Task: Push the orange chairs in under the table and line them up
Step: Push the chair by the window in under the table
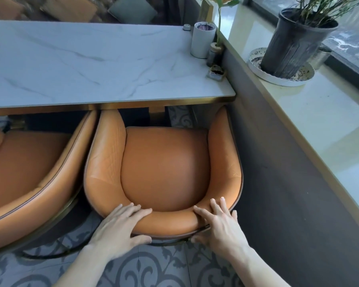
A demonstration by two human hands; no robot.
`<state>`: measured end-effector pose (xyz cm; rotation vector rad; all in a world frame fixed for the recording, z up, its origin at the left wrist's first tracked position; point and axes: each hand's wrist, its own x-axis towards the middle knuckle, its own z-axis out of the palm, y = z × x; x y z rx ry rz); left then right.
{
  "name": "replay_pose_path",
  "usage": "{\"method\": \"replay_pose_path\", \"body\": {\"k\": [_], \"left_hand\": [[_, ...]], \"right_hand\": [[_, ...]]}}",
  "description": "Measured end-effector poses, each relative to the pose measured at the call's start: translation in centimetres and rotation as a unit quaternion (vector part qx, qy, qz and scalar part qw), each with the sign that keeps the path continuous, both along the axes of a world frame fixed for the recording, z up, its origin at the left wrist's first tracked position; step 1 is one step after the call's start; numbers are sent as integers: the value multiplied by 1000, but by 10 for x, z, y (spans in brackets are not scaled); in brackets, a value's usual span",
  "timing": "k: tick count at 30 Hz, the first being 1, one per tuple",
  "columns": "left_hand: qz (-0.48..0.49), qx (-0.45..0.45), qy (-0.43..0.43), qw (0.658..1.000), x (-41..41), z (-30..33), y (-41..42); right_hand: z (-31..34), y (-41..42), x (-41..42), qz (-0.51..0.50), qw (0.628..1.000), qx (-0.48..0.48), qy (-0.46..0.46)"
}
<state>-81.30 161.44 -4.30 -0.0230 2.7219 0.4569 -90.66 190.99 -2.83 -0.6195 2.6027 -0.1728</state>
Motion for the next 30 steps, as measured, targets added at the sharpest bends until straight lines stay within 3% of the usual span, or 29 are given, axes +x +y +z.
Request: {"method": "replay_pose_path", "body": {"k": [8, 25, 30], "left_hand": [[36, -41, 44, 998, 15, -4, 18], [74, -37, 38, 996, 37, -5, 83], [79, -37, 39, 995, 36, -10, 84]], "right_hand": [[-11, 9, -4, 30, 1000, -1, 8], [-12, 56, -16, 53, 998, 9, -20], [-12, 58, -14, 80, 995, 54, 31]]}}
